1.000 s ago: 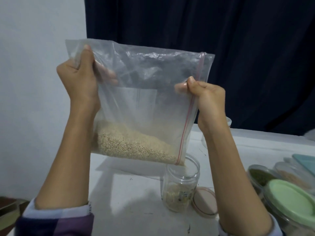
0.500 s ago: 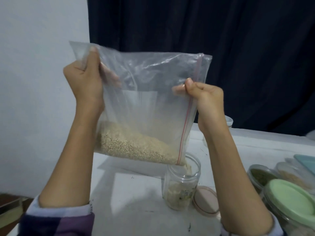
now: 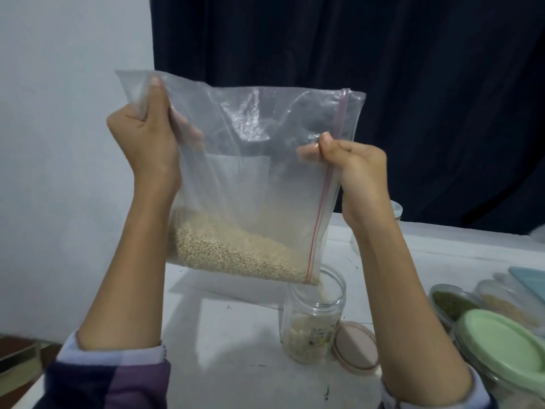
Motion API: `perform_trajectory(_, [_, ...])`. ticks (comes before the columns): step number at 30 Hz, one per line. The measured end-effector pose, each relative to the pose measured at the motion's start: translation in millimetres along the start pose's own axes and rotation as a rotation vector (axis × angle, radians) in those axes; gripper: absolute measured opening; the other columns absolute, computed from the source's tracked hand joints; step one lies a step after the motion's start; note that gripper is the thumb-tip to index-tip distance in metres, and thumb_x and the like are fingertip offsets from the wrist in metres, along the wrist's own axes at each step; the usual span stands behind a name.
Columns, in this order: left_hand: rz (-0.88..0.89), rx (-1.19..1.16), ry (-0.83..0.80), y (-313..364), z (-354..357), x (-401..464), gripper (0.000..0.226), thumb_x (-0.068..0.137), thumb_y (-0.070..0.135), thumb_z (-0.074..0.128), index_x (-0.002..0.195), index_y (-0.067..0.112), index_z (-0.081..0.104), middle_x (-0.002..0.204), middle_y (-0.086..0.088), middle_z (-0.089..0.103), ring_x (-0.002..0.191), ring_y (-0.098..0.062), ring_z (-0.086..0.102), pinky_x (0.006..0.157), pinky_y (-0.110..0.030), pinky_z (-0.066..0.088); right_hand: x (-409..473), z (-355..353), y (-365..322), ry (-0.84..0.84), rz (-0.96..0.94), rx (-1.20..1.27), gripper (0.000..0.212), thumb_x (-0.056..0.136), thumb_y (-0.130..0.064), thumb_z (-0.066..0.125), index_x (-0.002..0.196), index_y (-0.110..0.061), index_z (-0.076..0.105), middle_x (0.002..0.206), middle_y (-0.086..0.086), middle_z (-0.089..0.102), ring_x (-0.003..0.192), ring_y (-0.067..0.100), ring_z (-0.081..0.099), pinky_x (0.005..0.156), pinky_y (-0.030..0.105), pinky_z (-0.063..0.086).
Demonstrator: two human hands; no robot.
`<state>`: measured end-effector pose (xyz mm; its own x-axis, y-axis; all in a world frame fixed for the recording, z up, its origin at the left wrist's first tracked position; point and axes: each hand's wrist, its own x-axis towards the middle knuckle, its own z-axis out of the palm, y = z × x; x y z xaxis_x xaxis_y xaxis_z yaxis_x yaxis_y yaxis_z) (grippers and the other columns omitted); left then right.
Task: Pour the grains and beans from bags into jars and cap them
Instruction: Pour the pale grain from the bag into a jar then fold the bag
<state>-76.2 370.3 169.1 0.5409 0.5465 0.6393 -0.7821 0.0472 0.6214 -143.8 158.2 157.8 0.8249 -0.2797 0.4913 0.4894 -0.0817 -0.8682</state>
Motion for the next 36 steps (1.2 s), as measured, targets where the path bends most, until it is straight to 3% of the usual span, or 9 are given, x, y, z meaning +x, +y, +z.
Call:
perform_trajectory(3, [-0.023, 0.009, 0.035, -0.7, -4.1, 1.8, 0.049, 0.086, 0.037, 0.058, 0.053, 0.004, 0.046, 0.053, -0.011, 0.048, 0.050, -0.021, 0.045, 0.050, -0.031, 0.036, 2.4, 0.5, -2.1, 0.005, -0.008, 0.007, 0.026, 0.094, -0.016, 0.058, 0.076, -0.010, 0.074, 0.080, -0.002, 0.075, 0.090, 0.007, 0.069, 0.099, 0.025, 0.044])
perform_trajectory(5, [-0.032, 0.017, 0.058, -0.9, -7.3, 1.8, 0.047, 0.088, 0.033, 0.057, 0.048, 0.015, 0.042, 0.046, -0.001, 0.045, 0.046, -0.016, 0.044, 0.047, -0.031, 0.035, 2.3, 3.3, -1.4, -0.006, -0.004, -0.002, 0.025, 0.094, -0.017, 0.058, 0.075, -0.010, 0.074, 0.080, -0.002, 0.075, 0.091, 0.008, 0.069, 0.098, 0.024, 0.045])
perform_trajectory(8, [-0.036, -0.004, 0.054, -0.9, -7.2, -0.7, 0.049, 0.088, 0.036, 0.057, 0.046, 0.014, 0.043, 0.043, -0.006, 0.044, 0.042, -0.023, 0.044, 0.045, -0.038, 0.037, 0.3, 7.9, 0.9, 0.016, 0.002, 0.020, 0.025, 0.094, -0.016, 0.058, 0.076, -0.008, 0.074, 0.079, -0.002, 0.074, 0.089, 0.008, 0.069, 0.094, 0.021, 0.047])
perform_trajectory(15, [-0.061, -0.020, 0.065, -0.6, -3.2, -5.5, 0.050, 0.092, 0.026, 0.054, 0.047, 0.020, 0.034, 0.038, 0.010, 0.037, 0.038, -0.009, 0.036, 0.043, -0.025, 0.030, 0.3, 8.8, -0.6, 0.006, 0.000, 0.003, 0.026, 0.094, -0.017, 0.058, 0.076, -0.008, 0.074, 0.078, -0.001, 0.074, 0.087, 0.007, 0.069, 0.098, 0.027, 0.046])
perform_trajectory(17, [-0.071, -0.007, 0.085, 0.6, -2.8, -5.4, 0.051, 0.093, 0.023, 0.055, 0.048, 0.022, 0.030, 0.038, 0.016, 0.033, 0.039, -0.002, 0.032, 0.043, -0.022, 0.028, -0.2, 9.7, -0.1, -0.030, -0.011, -0.014, 0.025, 0.094, -0.017, 0.058, 0.079, -0.007, 0.075, 0.080, -0.001, 0.075, 0.086, 0.005, 0.069, 0.094, 0.022, 0.048])
perform_trajectory(25, [-0.056, 0.003, 0.024, 0.0, -11.4, -0.3, 0.049, 0.090, 0.036, 0.058, 0.051, 0.014, 0.036, 0.047, 0.007, 0.039, 0.047, -0.010, 0.038, 0.049, -0.026, 0.033, 1.7, 3.1, 0.2, -0.039, -0.018, -0.013, 0.022, 0.094, -0.018, 0.058, 0.081, -0.010, 0.075, 0.088, -0.003, 0.075, 0.095, 0.003, 0.067, 0.091, 0.013, 0.043])
perform_trajectory(30, [-0.052, 0.019, 0.039, 2.1, -12.9, -1.2, 0.051, 0.093, 0.031, 0.056, 0.050, 0.021, 0.030, 0.042, 0.017, 0.034, 0.043, -0.001, 0.034, 0.046, -0.019, 0.029, 2.6, 4.2, 1.3, -0.029, -0.018, -0.027, 0.023, 0.094, -0.018, 0.058, 0.080, -0.011, 0.075, 0.086, -0.002, 0.075, 0.095, 0.004, 0.067, 0.091, 0.014, 0.044])
perform_trajectory(32, [-0.042, 0.020, -0.007, 2.2, -13.3, -0.5, 0.050, 0.091, 0.037, 0.057, 0.048, 0.022, 0.036, 0.047, 0.007, 0.039, 0.046, -0.008, 0.037, 0.047, -0.022, 0.030, 2.4, 3.9, 2.5, -0.005, -0.012, -0.015, 0.024, 0.094, -0.018, 0.058, 0.079, -0.010, 0.075, 0.086, -0.003, 0.075, 0.094, 0.002, 0.067, 0.089, 0.013, 0.044])
perform_trajectory(36, [-0.048, 0.020, -0.023, 6.4, -10.0, -3.6, 0.065, 0.096, 0.027, 0.054, 0.037, 0.027, 0.027, 0.037, 0.017, 0.028, 0.039, 0.001, 0.026, 0.043, -0.015, 0.024, 2.0, 1.3, 2.3, -0.028, -0.003, -0.034, 0.024, 0.094, -0.019, 0.059, 0.078, -0.013, 0.075, 0.084, -0.004, 0.075, 0.092, 0.001, 0.067, 0.086, 0.010, 0.043])
